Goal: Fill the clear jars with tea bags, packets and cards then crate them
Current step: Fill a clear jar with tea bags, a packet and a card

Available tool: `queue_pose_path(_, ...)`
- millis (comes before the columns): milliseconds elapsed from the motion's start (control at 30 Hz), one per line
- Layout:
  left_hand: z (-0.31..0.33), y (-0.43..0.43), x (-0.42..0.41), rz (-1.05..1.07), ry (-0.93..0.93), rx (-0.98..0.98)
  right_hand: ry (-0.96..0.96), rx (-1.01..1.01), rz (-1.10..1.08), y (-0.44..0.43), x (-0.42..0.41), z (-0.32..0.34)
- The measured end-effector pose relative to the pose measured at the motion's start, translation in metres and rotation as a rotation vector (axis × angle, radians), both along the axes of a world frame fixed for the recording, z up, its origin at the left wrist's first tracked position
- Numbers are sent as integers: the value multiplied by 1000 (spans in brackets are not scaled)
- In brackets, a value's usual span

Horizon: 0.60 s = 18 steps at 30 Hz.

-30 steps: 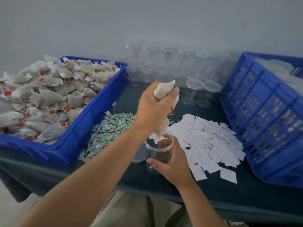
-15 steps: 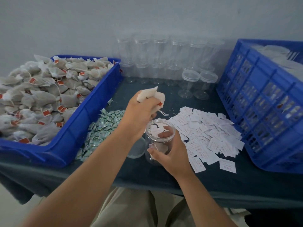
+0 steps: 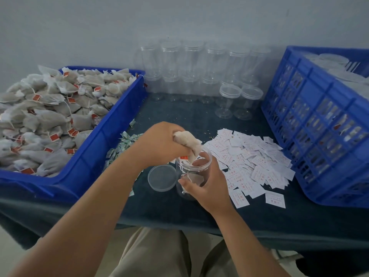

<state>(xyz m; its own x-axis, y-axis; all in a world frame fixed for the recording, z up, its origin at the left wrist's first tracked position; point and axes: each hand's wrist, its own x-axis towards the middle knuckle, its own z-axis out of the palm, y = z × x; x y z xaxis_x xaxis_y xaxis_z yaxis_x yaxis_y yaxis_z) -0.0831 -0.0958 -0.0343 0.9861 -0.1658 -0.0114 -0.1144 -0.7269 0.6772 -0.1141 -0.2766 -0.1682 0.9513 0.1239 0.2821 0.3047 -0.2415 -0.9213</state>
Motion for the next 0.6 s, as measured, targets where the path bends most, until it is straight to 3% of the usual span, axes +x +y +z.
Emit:
queue_pose_path(200, -8, -4, 5, -49, -60, 201, -15, -32, 8, 1, -1, -2)
queue_pose_path(333, -3, 5, 7, -1, -64, 56, 1, -15, -7, 0, -2, 0)
queue_pose_path(433, 3, 11, 8, 63, -47, 108, -7, -37, -10, 1, -2, 2)
queue_pose_path(600, 10, 6, 2, -106, 56, 177, 1, -29, -16, 1, -2, 3)
